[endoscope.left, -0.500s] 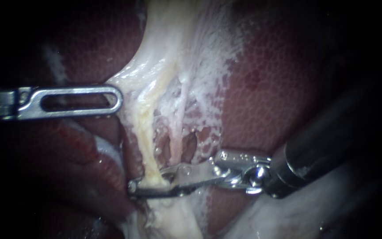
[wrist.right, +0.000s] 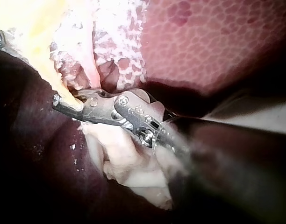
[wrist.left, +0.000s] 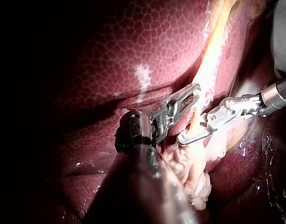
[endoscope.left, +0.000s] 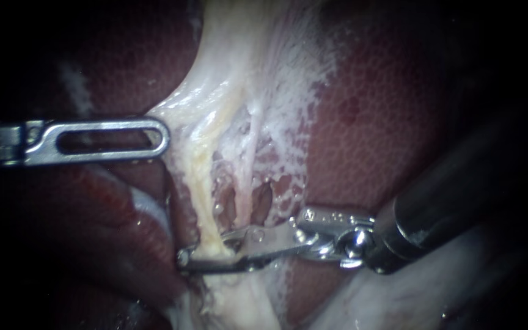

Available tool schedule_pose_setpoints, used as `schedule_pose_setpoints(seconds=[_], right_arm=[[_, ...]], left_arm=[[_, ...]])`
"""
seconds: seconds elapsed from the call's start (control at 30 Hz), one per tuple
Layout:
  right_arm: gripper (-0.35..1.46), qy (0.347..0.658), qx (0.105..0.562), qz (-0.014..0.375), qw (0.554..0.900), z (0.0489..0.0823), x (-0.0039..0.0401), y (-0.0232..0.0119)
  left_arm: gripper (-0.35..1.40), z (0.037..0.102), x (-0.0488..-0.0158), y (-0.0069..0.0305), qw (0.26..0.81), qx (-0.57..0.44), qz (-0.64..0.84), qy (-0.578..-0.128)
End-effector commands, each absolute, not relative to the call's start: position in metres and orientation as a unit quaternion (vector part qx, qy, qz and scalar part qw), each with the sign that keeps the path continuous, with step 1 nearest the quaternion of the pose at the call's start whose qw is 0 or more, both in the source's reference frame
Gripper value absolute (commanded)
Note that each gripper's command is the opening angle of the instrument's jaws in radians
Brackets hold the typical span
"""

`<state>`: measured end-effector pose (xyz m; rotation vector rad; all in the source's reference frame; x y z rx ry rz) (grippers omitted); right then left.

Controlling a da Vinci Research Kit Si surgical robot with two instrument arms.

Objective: Going back first clip left tube

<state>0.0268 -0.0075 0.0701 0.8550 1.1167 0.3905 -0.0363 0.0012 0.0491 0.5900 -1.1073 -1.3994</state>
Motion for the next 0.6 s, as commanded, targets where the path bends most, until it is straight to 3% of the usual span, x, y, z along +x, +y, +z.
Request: schedule_pose_setpoints(seconds=[0.03,0.2,0.37,0.6], right_arm=[[0.28,0.516,0.384,0.166,0.748,0.0701,0.0268,-0.0074],[0.5,0.541,0.358,0.127,0.75,0.0701,0.0271,-0.0072],[0.55,0.564,0.331,0.085,0.752,0.07,0.0272,-0.0068],[0.59,0.578,0.294,0.059,0.759,0.0696,0.0269,-0.006]], left_arm=[[-0.35,0.0491,-0.0363,0.0012,0.59,0.253,-0.601,-0.476],[-0.35,0.0491,-0.0363,0.0012,0.59,0.253,-0.601,-0.476],[-0.35,0.0491,-0.0363,0.0012,0.59,0.253,-0.601,-0.476],[-0.35,0.0491,-0.0363,0.0012,0.59,0.253,-0.601,-0.476]])
